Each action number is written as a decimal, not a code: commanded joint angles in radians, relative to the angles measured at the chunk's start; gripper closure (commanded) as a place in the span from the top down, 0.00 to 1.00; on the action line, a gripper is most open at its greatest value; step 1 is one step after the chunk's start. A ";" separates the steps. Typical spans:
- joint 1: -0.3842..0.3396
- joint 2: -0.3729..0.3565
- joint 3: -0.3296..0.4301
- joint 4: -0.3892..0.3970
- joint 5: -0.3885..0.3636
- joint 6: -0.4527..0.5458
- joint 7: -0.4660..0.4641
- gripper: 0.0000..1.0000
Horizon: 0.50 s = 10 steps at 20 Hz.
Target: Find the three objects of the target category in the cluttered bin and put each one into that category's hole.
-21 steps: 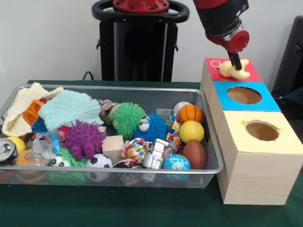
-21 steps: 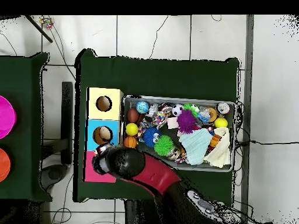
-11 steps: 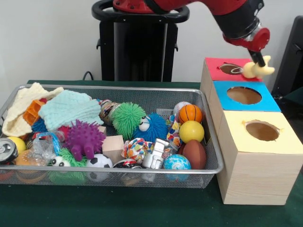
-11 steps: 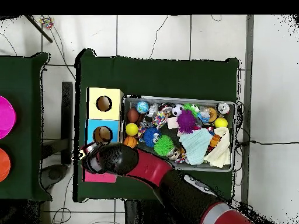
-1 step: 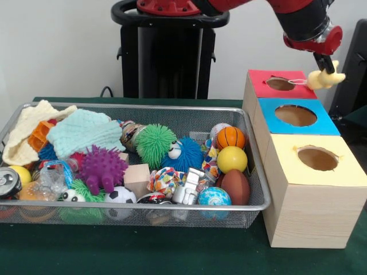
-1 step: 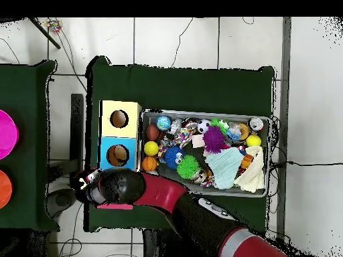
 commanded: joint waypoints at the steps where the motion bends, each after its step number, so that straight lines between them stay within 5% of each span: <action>1: 0.065 -0.060 -0.145 -0.079 -0.085 0.101 0.033 0.00; 10: 0.109 -0.084 -0.230 -0.115 -0.156 0.142 0.021 0.00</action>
